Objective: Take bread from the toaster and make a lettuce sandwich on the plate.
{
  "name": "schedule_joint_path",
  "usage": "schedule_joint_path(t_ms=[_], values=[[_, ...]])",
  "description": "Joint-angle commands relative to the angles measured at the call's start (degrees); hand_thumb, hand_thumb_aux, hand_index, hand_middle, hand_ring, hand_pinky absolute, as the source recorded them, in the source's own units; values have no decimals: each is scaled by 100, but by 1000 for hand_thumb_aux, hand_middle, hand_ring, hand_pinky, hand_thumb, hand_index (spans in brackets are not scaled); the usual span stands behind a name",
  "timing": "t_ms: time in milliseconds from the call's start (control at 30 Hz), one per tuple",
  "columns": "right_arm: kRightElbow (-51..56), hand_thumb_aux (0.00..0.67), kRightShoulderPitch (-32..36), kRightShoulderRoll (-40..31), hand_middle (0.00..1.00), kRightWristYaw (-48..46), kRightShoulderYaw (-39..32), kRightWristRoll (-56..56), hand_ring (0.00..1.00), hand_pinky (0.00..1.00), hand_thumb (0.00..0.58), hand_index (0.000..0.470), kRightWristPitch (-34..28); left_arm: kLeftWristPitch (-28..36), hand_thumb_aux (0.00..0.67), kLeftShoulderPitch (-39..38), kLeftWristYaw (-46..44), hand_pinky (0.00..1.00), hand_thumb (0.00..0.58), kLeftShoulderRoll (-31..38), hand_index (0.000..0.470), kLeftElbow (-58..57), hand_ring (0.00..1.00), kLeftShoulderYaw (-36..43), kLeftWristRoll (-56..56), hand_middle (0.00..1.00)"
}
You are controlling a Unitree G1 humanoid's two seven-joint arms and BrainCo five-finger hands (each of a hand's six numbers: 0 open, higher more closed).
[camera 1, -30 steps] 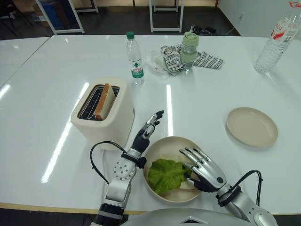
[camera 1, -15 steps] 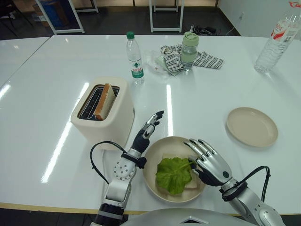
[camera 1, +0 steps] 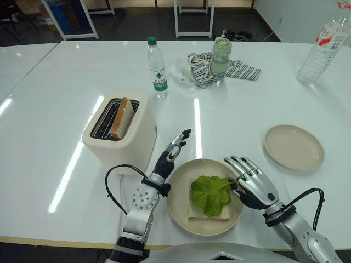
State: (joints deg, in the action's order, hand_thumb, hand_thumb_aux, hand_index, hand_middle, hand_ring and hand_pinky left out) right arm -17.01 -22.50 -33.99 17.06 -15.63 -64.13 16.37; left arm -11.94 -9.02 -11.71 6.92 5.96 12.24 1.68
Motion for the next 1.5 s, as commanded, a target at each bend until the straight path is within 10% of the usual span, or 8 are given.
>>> schedule_joint_path(t_ms=[33,567,633,733,767,800,1133,1500], values=[[51,670,-35,-9,0,-45,-60,-20,0,0,580,470,23,83,0,-49,-8,0,0,12,0,-16,0,-2,51,0],[-102,670,-208,-106,0,-228,-198,-30,0,0,580,470,199,97,0,-42,5,0,0,8,0,-56,0,-3,63,0],[-94,539,-209,-99,0,-203,-164,-58,0,0,558,378,160,99,0,-42,0,0,0,11,0,-57,0,-3,62,0],[-112,276,-207,-110,0,-173,-104,-89,0,0,379,194,115,102,0,-42,0,0,0,15,0,-60,0,-7,64,0],[-117,26,-209,-133,0,-163,-73,-101,0,0,45,18,102,103,0,-41,-1,0,0,16,0,-60,0,-6,64,0],[-134,0,-227,-178,0,-164,-25,-111,0,0,0,0,87,105,0,-45,-6,0,0,22,0,-52,0,-6,63,0],[-743,0,-613,-809,0,-280,1392,885,0,0,0,0,361,128,0,-57,-19,0,0,58,0,75,0,-20,55,0],[-964,0,-340,795,0,-1040,1870,4710,0,0,0,0,-137,-348,0,369,673,0,0,733,0,2602,0,-1332,1882,0]])
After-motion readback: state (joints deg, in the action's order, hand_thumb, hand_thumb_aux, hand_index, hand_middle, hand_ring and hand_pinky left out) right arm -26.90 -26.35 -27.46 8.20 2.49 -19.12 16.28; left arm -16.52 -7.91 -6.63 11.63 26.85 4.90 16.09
